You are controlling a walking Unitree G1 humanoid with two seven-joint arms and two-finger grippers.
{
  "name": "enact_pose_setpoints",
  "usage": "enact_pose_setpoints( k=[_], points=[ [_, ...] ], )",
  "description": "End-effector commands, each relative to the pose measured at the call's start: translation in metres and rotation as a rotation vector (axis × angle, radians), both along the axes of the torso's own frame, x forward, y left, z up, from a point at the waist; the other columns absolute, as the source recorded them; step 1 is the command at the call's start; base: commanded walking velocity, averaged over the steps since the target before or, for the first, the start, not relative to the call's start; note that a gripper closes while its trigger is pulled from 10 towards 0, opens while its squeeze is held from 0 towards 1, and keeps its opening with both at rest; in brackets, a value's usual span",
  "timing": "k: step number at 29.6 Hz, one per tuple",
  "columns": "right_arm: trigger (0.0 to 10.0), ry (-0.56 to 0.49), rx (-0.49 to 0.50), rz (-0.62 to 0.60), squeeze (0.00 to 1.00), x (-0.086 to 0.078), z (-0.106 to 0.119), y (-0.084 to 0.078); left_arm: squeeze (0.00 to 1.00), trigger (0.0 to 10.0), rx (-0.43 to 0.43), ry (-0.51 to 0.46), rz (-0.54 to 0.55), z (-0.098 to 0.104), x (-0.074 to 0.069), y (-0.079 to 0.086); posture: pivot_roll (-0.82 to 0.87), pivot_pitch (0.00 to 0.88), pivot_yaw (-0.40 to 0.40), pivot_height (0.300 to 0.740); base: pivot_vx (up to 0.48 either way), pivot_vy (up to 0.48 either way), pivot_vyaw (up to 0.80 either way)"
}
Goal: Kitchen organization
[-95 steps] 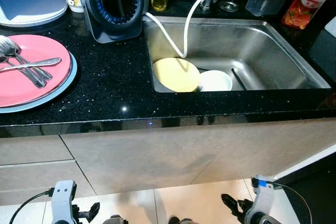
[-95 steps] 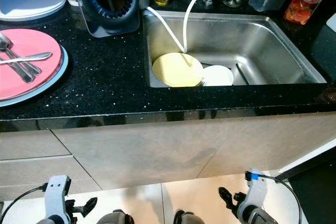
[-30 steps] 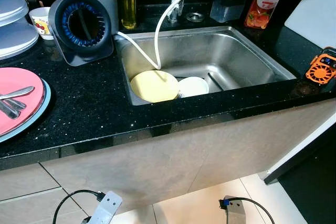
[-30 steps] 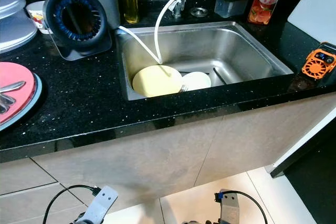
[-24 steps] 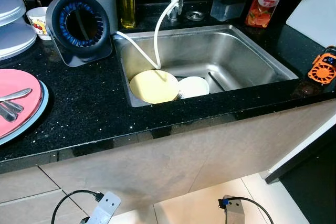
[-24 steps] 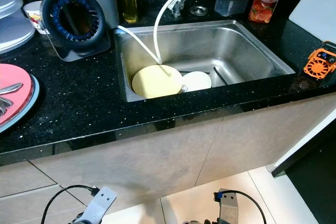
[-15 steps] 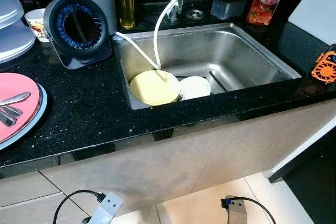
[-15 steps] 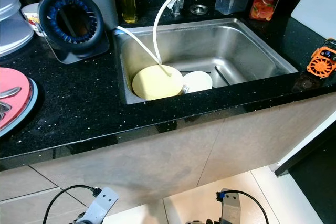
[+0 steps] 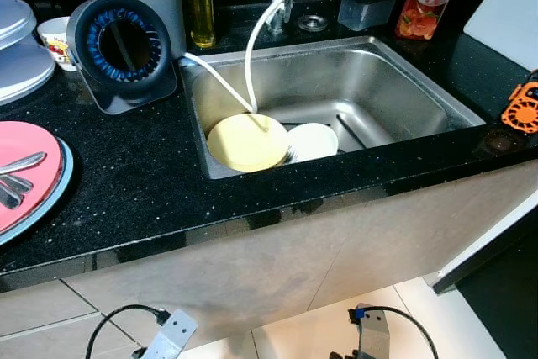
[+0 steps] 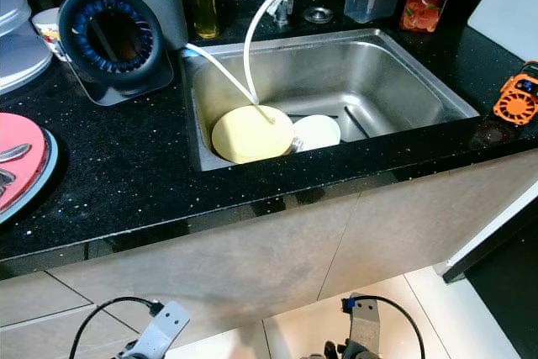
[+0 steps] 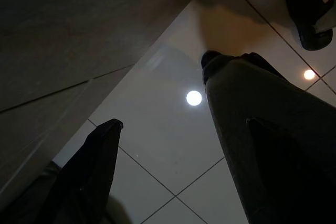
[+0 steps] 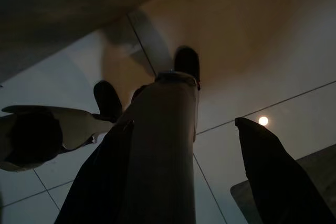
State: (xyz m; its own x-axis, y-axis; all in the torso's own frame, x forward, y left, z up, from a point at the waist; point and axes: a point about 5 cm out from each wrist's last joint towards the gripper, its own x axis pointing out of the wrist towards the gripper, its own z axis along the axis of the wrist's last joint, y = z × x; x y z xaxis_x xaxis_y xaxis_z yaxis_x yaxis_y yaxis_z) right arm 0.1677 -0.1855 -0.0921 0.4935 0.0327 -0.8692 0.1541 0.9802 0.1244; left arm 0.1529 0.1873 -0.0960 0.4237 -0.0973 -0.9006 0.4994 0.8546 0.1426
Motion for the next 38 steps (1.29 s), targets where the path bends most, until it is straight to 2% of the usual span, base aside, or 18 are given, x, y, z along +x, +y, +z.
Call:
enact_pose_setpoints(
  k=[1, 13, 25, 29, 32, 34, 38],
  points=[
    [10.0, 0.03, -0.007, -0.004, 0.0, -0.011, -0.004, -0.003, 0.0, 10.0, 0.016, 0.154, -0.009, -0.013, -0.037, 0.003, 0.07, 0.09, -0.006, 0.74, 0.0, 0.0, 0.0],
    [10.0, 0.031, 0.008, -0.024, 0.0, -0.015, -0.006, 0.0, 0.0, 10.0, 0.034, 0.145, -0.033, -0.011, -0.032, 0.007, 0.09, 0.066, 0.009, 0.74, 0.0, 0.0, 0.0],
    [10.0, 0.032, -0.011, 0.004, 0.0, -0.013, -0.005, -0.003, 0.0, 10.0, 0.026, 0.142, -0.012, -0.011, -0.032, 0.006, 0.11, 0.075, -0.036, 0.74, 0.0, 0.0, 0.0],
    [10.0, 0.025, -0.029, -0.008, 0.0, -0.008, -0.002, -0.01, 0.0, 10.0, 0.021, 0.157, -0.008, -0.014, -0.039, 0.004, 0.1, 0.075, -0.053, 0.74, 0.0, 0.0, 0.0],
    [10.0, 0.03, -0.044, -0.041, 0.0, -0.016, -0.004, -0.02, 0.0, 10.0, 0.018, 0.166, -0.009, -0.015, -0.043, 0.003, 0.09, 0.076, -0.058, 0.74, 0.0, 0.0, 0.0],
    [10.0, 0.03, -0.044, -0.041, 0.0, -0.016, -0.004, -0.02, 0.0, 10.0, 0.018, 0.166, -0.009, -0.015, -0.043, 0.003, 0.09, 0.076, -0.058, 0.74, 0.0, 0.0, 0.0],
    [10.0, 0.01, -0.049, -0.128, 0.0, -0.022, -0.003, -0.034, 0.0, 10.0, 0.029, 0.172, -0.025, -0.015, -0.045, 0.005, 0.07, 0.061, -0.039, 0.74, 0.0, 0.0, 0.0]
  ],
)
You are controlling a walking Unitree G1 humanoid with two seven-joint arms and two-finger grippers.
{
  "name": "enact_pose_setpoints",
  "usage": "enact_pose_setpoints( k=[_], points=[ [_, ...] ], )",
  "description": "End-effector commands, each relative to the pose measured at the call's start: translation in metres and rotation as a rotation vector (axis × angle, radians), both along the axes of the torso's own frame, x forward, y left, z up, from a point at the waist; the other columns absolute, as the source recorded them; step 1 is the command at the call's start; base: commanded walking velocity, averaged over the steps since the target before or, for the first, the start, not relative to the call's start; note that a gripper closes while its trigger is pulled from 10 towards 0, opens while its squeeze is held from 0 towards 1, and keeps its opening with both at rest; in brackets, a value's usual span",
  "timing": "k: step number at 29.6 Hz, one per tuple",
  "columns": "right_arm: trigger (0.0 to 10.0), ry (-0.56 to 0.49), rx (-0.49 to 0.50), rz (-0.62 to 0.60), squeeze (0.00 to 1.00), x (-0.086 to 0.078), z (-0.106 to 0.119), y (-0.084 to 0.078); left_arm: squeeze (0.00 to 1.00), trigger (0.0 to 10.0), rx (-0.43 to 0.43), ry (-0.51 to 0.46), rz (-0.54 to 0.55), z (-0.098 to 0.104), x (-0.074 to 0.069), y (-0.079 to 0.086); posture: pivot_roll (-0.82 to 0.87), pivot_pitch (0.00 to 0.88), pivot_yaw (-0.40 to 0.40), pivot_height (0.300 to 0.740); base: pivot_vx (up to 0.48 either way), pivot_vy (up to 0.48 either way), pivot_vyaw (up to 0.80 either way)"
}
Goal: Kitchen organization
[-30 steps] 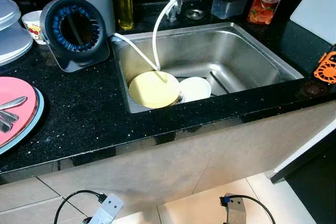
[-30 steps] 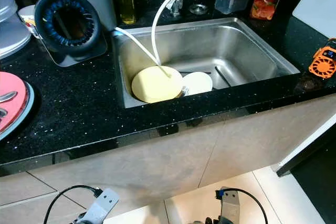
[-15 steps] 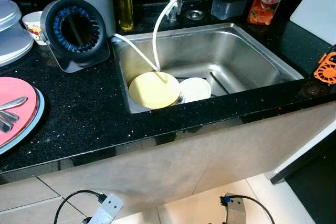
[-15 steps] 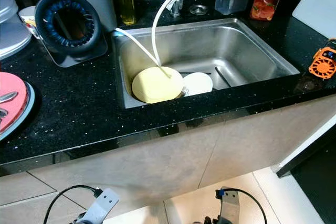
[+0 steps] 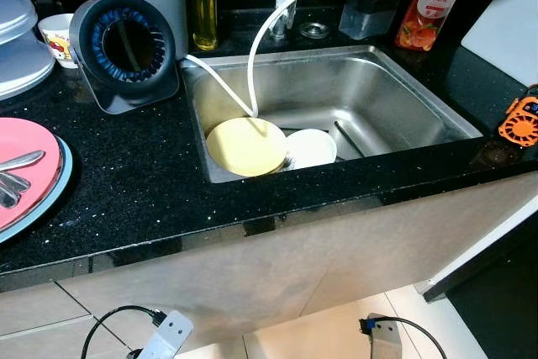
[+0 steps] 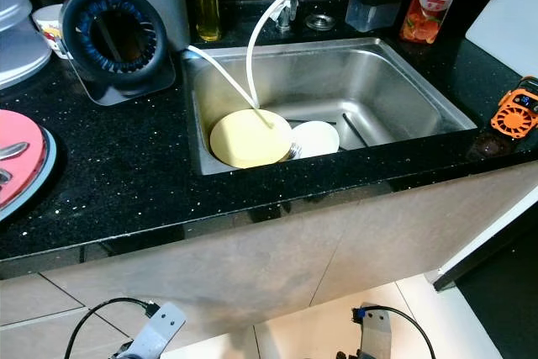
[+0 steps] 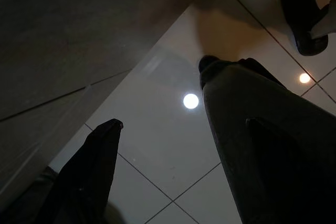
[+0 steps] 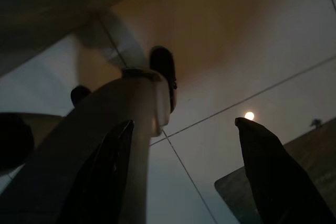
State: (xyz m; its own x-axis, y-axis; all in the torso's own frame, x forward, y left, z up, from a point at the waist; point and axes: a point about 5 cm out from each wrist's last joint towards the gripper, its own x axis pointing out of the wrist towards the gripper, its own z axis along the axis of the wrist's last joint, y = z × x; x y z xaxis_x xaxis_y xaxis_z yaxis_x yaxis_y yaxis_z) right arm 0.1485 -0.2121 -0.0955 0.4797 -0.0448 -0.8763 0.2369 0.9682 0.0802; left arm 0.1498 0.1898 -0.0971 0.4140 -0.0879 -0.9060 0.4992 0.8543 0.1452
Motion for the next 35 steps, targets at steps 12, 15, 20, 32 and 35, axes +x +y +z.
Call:
enact_pose_setpoints(
  k=[12, 15, 20, 32, 35],
  points=[
    [10.0, -0.016, 0.003, -0.064, 0.0, 0.0, 0.0, -0.003, 0.0, 10.0, 0.048, 0.112, -0.006, -0.005, -0.019, 0.017, 0.04, 0.052, 0.006, 0.74, 0.0, 0.0, 0.0],
    [10.0, -0.02, 0.032, -0.068, 0.0, -0.002, -0.002, 0.006, 0.0, 10.0, 0.038, 0.099, 0.024, -0.003, -0.014, 0.02, 0.02, 0.051, 0.028, 0.74, 0.0, 0.0, 0.0],
    [10.0, -0.011, 0.041, -0.078, 0.0, -0.007, -0.004, 0.01, 0.0, 10.0, 0.052, 0.069, 0.058, 0.001, -0.006, 0.026, 0.03, 0.049, 0.031, 0.74, 0.0, 0.0, 0.0],
    [10.0, -0.067, 0.012, -0.07, 0.0, 0.012, 0.005, 0.001, 0.0, 10.0, 0.036, 0.041, 0.057, 0.003, 0.005, 0.016, 0.02, 0.078, 0.022, 0.74, 0.0, 0.0, 0.0],
    [10.0, -0.144, -0.038, -0.057, 0.0, 0.035, 0.019, -0.015, 0.0, 10.0, -0.002, 0.014, 0.02, 0.006, 0.017, 0.003, 0.02, 0.094, 0.004, 0.74, 0.0, 0.0, 0.0]
  ],
)
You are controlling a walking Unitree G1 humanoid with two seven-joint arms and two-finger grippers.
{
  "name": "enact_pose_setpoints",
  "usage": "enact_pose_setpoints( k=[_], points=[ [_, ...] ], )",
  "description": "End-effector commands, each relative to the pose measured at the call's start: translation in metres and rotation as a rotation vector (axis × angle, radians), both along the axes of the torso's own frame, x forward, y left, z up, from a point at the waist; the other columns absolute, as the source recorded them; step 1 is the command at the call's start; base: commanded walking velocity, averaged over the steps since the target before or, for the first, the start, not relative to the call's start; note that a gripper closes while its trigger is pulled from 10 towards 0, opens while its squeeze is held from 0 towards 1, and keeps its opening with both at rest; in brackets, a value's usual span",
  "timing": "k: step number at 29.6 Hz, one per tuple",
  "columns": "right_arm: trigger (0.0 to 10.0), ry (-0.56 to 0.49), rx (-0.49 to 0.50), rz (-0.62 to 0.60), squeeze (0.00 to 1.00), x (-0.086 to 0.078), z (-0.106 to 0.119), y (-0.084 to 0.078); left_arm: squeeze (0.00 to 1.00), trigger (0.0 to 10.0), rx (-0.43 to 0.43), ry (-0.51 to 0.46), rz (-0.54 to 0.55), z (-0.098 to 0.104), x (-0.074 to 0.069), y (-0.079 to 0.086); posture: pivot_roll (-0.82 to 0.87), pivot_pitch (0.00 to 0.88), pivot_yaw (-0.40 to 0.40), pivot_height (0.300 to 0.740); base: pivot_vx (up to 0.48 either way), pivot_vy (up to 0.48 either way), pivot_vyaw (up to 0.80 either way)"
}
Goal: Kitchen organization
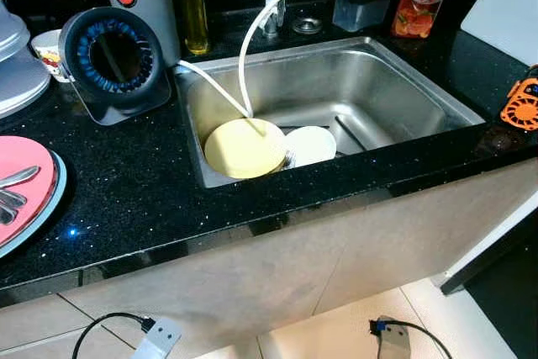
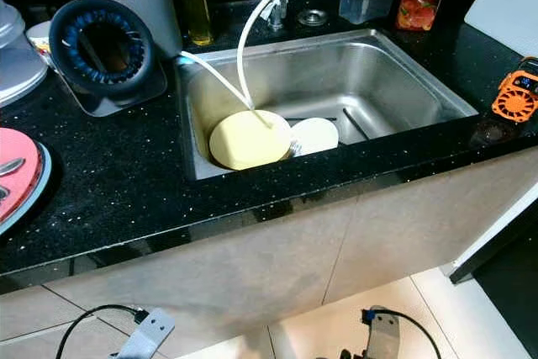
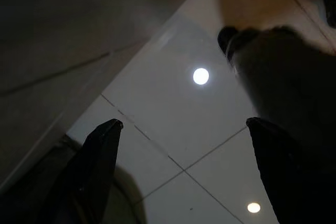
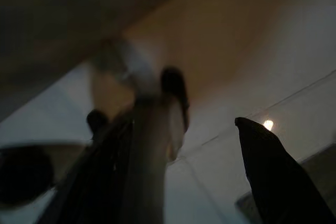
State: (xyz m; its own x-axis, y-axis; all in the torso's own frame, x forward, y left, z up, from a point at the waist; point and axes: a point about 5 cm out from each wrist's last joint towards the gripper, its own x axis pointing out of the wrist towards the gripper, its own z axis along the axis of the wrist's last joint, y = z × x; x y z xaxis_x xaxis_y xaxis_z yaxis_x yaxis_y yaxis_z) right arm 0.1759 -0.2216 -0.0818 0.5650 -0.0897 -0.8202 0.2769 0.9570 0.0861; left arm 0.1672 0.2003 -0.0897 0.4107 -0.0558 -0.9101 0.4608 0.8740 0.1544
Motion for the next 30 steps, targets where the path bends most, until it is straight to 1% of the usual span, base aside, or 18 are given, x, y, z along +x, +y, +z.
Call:
enact_pose_setpoints(
  k=[1, 2, 4, 6, 7, 8, 10, 11, 13, 14, 16, 17, 18, 19, 21, 26, 28, 30],
  points=[
    [10.0, -0.061, -0.036, -0.003, 0.0, 0.014, 0.01, -0.01, 0.0, 10.0, -0.029, 0.004, -0.031, -0.001, 0.002, -0.011, 0.01, 0.099, 0.003, 0.74, 0.0, 0.0, 0.0],
    [10.0, -0.061, -0.036, -0.003, 0.0, 0.014, 0.01, -0.01, 0.0, 10.0, -0.029, 0.004, -0.031, -0.001, 0.002, -0.011, 0.01, 0.099, 0.003, 0.74, 0.0, 0.0, 0.0],
    [10.0, -0.098, -0.074, 0.043, 0.0, 0.027, 0.018, -0.013, 0.0, 10.0, -0.043, 0.01, -0.034, -0.001, 0.002, -0.013, 0.01, 0.087, -0.003, 0.74, 0.0, 0.0, 0.0],
    [10.0, -0.129, -0.094, 0.117, 0.0, 0.037, 0.023, -0.008, 0.0, 10.0, -0.067, 0.014, 0.001, -0.001, 0.001, -0.014, 0.01, 0.111, -0.017, 0.74, 0.0, 0.0, 0.0],
    [10.0, -0.129, -0.094, 0.117, 0.0, 0.037, 0.023, -0.008, 0.0, 10.0, -0.067, 0.014, 0.001, -0.001, 0.001, -0.014, 0.01, 0.111, -0.017, 0.74, 0.0, 0.0, 0.0],
    [10.0, -0.128, -0.099, 0.159, 0.0, 0.039, 0.023, -0.004, 0.0, 10.0, -0.073, 0.017, 0.01, -0.002, -0.001, -0.015, 0.01, 0.11, -0.023, 0.74, 0.0, 0.0, 0.0],
    [10.0, -0.091, -0.085, 0.259, 0.0, 0.035, 0.017, 0.012, 0.0, 10.0, -0.076, 0.032, 0.018, -0.004, -0.005, -0.015, 0.02, 0.115, -0.044, 0.74, 0.0, 0.0, 0.0],
    [10.0, -0.091, -0.085, 0.259, 0.0, 0.035, 0.017, 0.012, 0.0, 10.0, -0.076, 0.032, 0.018, -0.004, -0.005, -0.015, 0.02, 0.115, -0.044, 0.74, 0.0, 0.0, 0.0],
    [10.0, -0.058, -0.06, 0.314, 0.0, 0.029, 0.011, 0.026, 0.0, 10.0, -0.073, 0.04, 0.026, -0.005, -0.009, -0.014, 0.03, 0.125, -0.047, 0.74, 0.0, 0.0, 0.0],
    [10.0, -0.058, -0.06, 0.314, 0.0, 0.029, 0.011, 0.026, 0.0, 10.0, -0.073, 0.04, 0.026, -0.005, -0.009, -0.014, 0.03, 0.125, -0.047, 0.74, 0.0, 0.0, 0.0],
    [10.0, -0.038, -0.027, 0.328, 0.0, 0.022, 0.006, 0.036, 0.0, 10.0, -0.064, 0.052, 0.026, -0.007, -0.015, -0.01, 0.02, 0.123, -0.01, 0.74, 0.0, 0.0, 0.0],
    [10.0, -0.038, -0.027, 0.328, 0.0, 0.022, 0.006, 0.036, 0.0, 10.0, -0.064, 0.052, 0.026, -0.007, -0.015, -0.01, 0.02, 0.123, -0.01, 0.74, 0.0, 0.0, 0.0],
    [10.0, -0.034, 0.001, 0.304, 0.0, 0.019, 0.004, 0.039, 0.0, 10.0, -0.058, 0.065, 0.02, -0.009, -0.019, -0.009, 0.02, 0.119, -0.001, 0.74, 0.0, 0.0, 0.0],
    [10.0, -0.034, 0.001, 0.304, 0.0, 0.019, 0.004, 0.039, 0.0, 10.0, -0.058, 0.065, 0.02, -0.009, -0.019, -0.009, 0.02, 0.119, -0.001, 0.74, 0.0, 0.0, 0.0],
    [10.0, -0.025, 0.065, 0.247, 0.0, 0.011, -0.001, 0.046, 0.0, 10.0, -0.041, 0.08, 0.01, -0.01, -0.025, -0.005, 0.02, 0.129, 0.017, 0.74, 0.0, 0.0, 0.0],
    [10.0, -0.02, 0.089, 0.233, 0.0, 0.007, -0.003, 0.048, 0.0, 10.0, -0.035, 0.082, 0.002, -0.01, -0.025, -0.004, 0.02, 0.141, 0.022, 0.74, 0.0, 0.0, 0.0],
    [10.0, -0.028, 0.099, 0.209, 0.0, 0.008, -0.002, 0.043, 0.0, 10.0, -0.036, 0.082, -0.015, -0.01, -0.024, -0.007, 0.02, 0.136, 0.022, 0.74, 0.0, 0.0, 0.0],
    [10.0, -0.017, 0.107, 0.218, 0.0, 0.006, -0.003, 0.043, 0.0, 10.0, -0.042, 0.081, -0.023, -0.01, -0.023, -0.01, 0.02, 0.129, 0.012, 0.74, 0.0, 0.0, 0.0]
  ],
)
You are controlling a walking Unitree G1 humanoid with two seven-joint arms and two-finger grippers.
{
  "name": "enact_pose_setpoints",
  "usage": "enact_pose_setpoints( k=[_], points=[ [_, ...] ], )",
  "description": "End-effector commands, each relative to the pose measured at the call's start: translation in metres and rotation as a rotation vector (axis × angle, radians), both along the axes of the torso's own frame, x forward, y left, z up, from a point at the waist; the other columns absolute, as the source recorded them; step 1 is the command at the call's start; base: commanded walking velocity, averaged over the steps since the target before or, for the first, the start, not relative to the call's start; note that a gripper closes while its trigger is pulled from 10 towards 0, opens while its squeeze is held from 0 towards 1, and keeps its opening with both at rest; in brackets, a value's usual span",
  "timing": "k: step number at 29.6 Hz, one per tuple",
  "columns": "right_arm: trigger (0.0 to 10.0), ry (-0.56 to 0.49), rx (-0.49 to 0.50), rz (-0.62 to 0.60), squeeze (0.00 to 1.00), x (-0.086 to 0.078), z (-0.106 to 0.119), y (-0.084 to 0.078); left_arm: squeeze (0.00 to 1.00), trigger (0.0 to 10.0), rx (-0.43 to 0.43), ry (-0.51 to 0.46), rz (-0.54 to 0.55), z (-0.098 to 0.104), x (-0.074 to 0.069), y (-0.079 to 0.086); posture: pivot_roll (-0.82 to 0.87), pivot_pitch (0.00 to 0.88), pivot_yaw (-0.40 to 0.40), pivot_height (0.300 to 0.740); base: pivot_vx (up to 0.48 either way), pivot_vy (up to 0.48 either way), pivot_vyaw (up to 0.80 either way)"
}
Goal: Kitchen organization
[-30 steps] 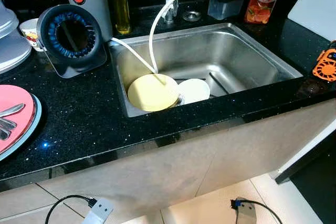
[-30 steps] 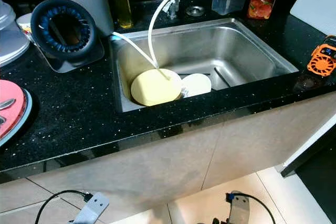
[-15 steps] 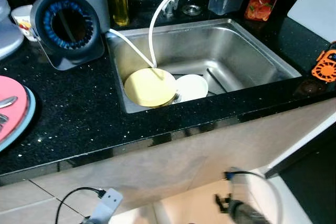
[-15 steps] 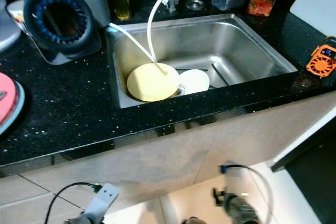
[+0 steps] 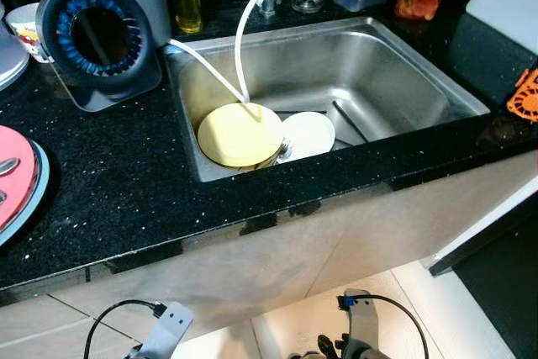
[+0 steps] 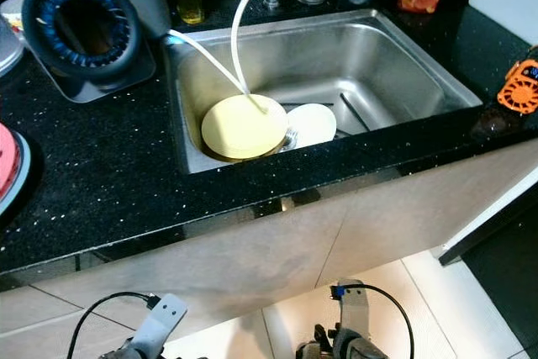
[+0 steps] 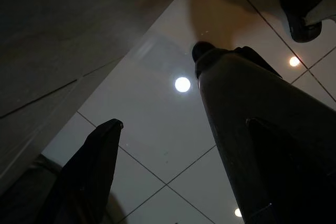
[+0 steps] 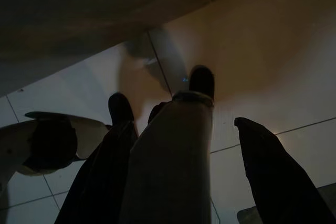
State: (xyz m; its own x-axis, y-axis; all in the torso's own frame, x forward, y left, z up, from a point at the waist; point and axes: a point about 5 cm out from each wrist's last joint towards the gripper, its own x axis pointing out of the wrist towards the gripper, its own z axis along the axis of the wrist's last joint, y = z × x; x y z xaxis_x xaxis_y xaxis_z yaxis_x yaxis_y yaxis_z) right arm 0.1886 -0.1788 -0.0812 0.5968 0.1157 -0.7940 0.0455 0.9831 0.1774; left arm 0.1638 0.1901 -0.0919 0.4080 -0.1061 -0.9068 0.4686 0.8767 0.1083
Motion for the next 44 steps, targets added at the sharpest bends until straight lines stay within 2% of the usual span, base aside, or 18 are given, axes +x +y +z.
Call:
enact_pose_setpoints(
  k=[1, 5, 7, 9, 18, 24, 27, 29, 32, 36, 40, 41, 44],
  points=[
    [10.0, 0.035, 0.021, -0.015, 0.0, -0.008, -0.004, 0.0, 0.0, 10.0, 0.009, 0.078, -0.021, -0.008, -0.019, -0.001, 0.03, 0.125, 0.006, 0.74, 0.0, 0.0, 0.0],
    [10.0, 0.035, 0.02, -0.013, 0.0, -0.006, -0.003, -0.001, 0.0, 10.0, 0.008, 0.079, -0.036, -0.008, -0.019, -0.003, 0.03, 0.115, -0.004, 0.74, 0.0, 0.0, 0.0],
    [10.0, 0.037, 0.001, 0.062, 0.0, -0.003, -0.002, 0.002, 0.0, 10.0, 0.02, 0.084, -0.078, -0.008, -0.019, -0.005, 0.04, 0.088, -0.016, 0.74, 0.0, 0.0, 0.0],
    [10.0, 0.04, -0.002, 0.08, 0.0, -0.003, -0.002, 0.004, 0.0, 10.0, 0.027, 0.086, -0.091, -0.009, -0.02, -0.005, 0.05, 0.07, -0.022, 0.74, 0.0, 0.0, 0.0],
    [10.0, 0.048, -0.001, 0.133, 0.0, 0.001, -0.001, 0.009, 0.0, 10.0, 0.04, 0.089, -0.095, -0.01, -0.023, -0.005, 0.07, 0.022, -0.029, 0.74, 0.0, 0.0, 0.0],
    [10.0, 0.051, -0.007, 0.121, 0.0, 0.0, -0.001, 0.006, 0.0, 10.0, 0.052, 0.101, -0.102, -0.012, -0.028, -0.003, 0.09, 0.0, -0.052, 0.74, 0.0, 0.0, 0.0],
    [10.0, 0.058, -0.006, 0.13, 0.0, -0.002, -0.002, 0.008, 0.0, 10.0, 0.053, 0.104, -0.078, -0.013, -0.032, -0.002, 0.09, 0.0, -0.047, 0.74, 0.0, 0.0, 0.0],
    [10.0, 0.071, -0.021, 0.171, 0.0, -0.005, -0.004, 0.01, 0.0, 10.0, 0.039, 0.107, -0.005, -0.014, -0.035, 0.0, 0.08, 0.0, -0.041, 0.74, 0.0, 0.0, 0.0],
    [10.0, 0.077, -0.031, 0.189, 0.0, -0.007, -0.005, 0.011, 0.0, 10.0, 0.038, 0.113, 0.017, -0.014, -0.037, 0.002, 0.07, 0.0, -0.039, 0.74, 0.0, 0.0, 0.0],
    [10.0, 0.088, -0.038, 0.18, 0.0, -0.012, -0.007, 0.011, 0.0, 10.0, 0.065, 0.133, -0.02, -0.015, -0.041, 0.007, 0.06, 0.0, -0.033, 0.74, 0.0, 0.0, 0.0],
    [10.0, 0.094, -0.036, 0.171, 0.0, -0.014, -0.008, 0.009, 0.0, 10.0, 0.077, 0.12, -0.057, -0.013, -0.035, 0.008, 0.05, 0.0, -0.03, 0.74, 0.0, 0.0, 0.0],
    [10.0, 0.098, -0.038, 0.172, 0.0, -0.016, -0.009, 0.009, 0.0, 10.0, 0.073, 0.101, -0.068, -0.011, -0.027, 0.005, 0.04, 0.0, -0.03, 0.74, 0.0, 0.0, 0.0],
    [10.0, 0.099, -0.039, 0.173, 0.0, -0.017, -0.009, 0.009, 0.0, 10.0, 0.07, 0.094, -0.07, -0.01, -0.025, 0.003, 0.04, 0.0, -0.03, 0.74, 0.0, 0.0, 0.0]
  ],
)
